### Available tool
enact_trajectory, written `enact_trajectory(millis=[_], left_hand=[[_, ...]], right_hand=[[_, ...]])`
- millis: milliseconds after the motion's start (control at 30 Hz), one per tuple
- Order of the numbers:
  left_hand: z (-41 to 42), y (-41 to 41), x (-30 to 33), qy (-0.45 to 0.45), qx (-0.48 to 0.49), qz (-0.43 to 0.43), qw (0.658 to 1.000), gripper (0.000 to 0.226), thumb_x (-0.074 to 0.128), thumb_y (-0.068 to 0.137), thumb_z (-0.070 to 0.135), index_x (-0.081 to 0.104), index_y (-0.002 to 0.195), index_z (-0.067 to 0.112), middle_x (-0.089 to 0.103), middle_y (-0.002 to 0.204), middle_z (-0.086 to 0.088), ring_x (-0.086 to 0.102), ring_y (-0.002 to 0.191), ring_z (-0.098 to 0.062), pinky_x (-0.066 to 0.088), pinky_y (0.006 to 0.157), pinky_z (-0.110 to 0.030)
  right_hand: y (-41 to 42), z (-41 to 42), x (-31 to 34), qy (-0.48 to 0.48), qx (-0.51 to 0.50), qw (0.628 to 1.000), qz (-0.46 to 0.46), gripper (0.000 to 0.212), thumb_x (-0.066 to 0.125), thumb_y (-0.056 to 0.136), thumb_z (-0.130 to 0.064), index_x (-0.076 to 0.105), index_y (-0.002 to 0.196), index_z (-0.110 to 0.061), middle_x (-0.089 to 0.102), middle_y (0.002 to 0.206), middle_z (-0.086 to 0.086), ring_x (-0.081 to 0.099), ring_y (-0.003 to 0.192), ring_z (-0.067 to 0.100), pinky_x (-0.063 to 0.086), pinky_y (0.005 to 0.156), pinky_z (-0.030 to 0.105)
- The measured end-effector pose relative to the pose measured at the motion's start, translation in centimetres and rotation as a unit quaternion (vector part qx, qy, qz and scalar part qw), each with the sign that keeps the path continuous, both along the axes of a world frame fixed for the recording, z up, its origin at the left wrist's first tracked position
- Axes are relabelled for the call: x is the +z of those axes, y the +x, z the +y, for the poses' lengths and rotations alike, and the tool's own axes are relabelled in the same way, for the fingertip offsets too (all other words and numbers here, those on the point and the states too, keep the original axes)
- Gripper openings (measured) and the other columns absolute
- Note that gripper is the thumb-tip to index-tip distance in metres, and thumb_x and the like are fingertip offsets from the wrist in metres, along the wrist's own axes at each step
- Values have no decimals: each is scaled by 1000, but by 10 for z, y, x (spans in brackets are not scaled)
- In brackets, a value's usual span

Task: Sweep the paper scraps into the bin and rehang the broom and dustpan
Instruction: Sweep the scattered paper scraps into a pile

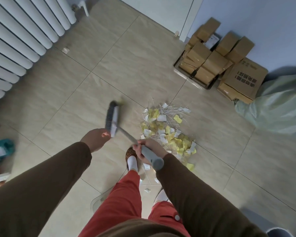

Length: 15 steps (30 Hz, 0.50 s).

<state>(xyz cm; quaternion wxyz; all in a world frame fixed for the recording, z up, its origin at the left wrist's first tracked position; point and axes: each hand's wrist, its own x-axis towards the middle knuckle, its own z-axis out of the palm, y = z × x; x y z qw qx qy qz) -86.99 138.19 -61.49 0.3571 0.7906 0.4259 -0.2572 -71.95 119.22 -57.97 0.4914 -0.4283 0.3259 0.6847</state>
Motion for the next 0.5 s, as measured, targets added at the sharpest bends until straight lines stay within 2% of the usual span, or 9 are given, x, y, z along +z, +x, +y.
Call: enact_trajectory(millis=[100, 167, 233, 333, 500], left_hand=[[4, 4, 1, -6, 4, -8, 1000, 26, 51, 97, 28, 68, 113, 15, 68, 121, -7, 60, 110, -25, 45, 91, -34], [4, 9, 2, -13, 8, -14, 1000, 26, 51, 98, 29, 68, 113, 16, 67, 121, -6, 60, 110, -24, 44, 89, -32], [1, 17, 2, -20, 0, -20, 1000, 26, 50, 98, 30, 67, 113, 17, 67, 121, -6, 60, 109, -23, 44, 88, -32], [-1, 26, 1, -27, -14, -23, 999, 25, 50, 98, 30, 67, 111, 17, 67, 119, -6, 60, 107, -25, 45, 88, -34], [-4, 33, 1, -19, -34, -17, 999, 25, 49, 97, 30, 66, 111, 18, 67, 115, -5, 60, 100, -23, 43, 82, -33]], right_hand=[[-11, -34, 33, -57, -42, 997, -36, 23, 35, 105, -9, 53, 90, -9, 47, 77, 11, 49, 30, 3, 43, 38, 10], [-17, -61, 63, -65, -47, 996, -46, 16, 42, 102, -8, 57, 104, -10, 52, 73, 9, 47, 34, 4, 42, 35, 13], [-17, -80, 84, -63, -36, 996, -48, 21, 47, 101, -9, 58, 117, -15, 56, 71, 8, 47, 37, 9, 43, 33, 19], [-18, -86, 99, -52, -22, 997, -51, 26, 47, 100, -8, 58, 122, -18, 58, 70, 9, 45, 38, 9, 42, 33, 19], [-19, -43, 86, -23, -17, 1000, -4, 16, 42, 100, -6, 57, 102, -10, 54, 74, 7, 45, 35, 7, 41, 33, 17]])
